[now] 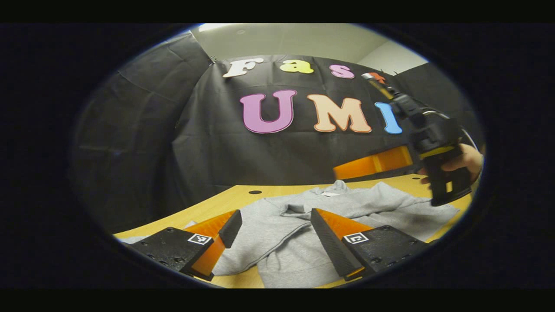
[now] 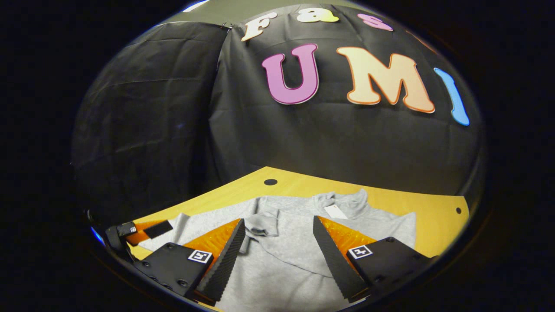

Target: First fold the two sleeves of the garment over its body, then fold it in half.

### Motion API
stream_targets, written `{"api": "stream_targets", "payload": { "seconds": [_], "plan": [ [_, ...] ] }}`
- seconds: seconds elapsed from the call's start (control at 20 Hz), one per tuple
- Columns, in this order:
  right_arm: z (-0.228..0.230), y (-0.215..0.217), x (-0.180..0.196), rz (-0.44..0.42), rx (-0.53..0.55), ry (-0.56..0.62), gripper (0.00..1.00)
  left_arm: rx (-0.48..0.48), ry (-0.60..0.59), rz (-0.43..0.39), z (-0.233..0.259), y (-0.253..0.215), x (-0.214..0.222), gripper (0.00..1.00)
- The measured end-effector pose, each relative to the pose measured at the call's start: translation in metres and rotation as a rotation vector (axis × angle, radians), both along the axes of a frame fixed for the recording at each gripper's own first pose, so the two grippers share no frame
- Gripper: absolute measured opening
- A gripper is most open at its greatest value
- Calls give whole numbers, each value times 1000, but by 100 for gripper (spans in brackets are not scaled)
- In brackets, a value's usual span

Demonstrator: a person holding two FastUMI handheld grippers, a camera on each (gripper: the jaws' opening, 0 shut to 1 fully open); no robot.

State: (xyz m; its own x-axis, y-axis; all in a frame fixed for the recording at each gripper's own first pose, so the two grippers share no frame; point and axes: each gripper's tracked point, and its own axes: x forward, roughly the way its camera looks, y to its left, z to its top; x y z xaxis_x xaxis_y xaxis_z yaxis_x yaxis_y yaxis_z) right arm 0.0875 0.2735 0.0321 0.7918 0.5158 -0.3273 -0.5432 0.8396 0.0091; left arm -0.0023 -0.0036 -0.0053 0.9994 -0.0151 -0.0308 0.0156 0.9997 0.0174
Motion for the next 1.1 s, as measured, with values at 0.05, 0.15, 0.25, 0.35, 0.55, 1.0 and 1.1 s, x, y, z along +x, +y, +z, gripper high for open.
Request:
{"api": "stream_targets", "payload": {
  "seconds": [0.05,0.15,0.25,0.35,0.55,1.0,1.1],
  "plan": [
    [4,-16,-11,-6,4,-14,98,14,28,3,-5,2,2,94],
    [11,-51,-34,-33,26,-28,98,31,84,0,-12,7,1,95],
    [24,-99,-57,-77,28,-96,98,40,179,3,-27,21,-8,95],
    [20,-132,-72,-119,33,-122,98,9,249,23,-35,38,-22,95],
    [-1,-187,-84,-218,104,-79,97,-40,339,124,-38,91,-55,96],
    [-8,-246,-89,-316,134,-82,97,38,557,245,-64,164,-110,93],
    [-6,-248,-90,-315,125,-95,97,32,581,259,-71,169,-116,95]
  ]
}}
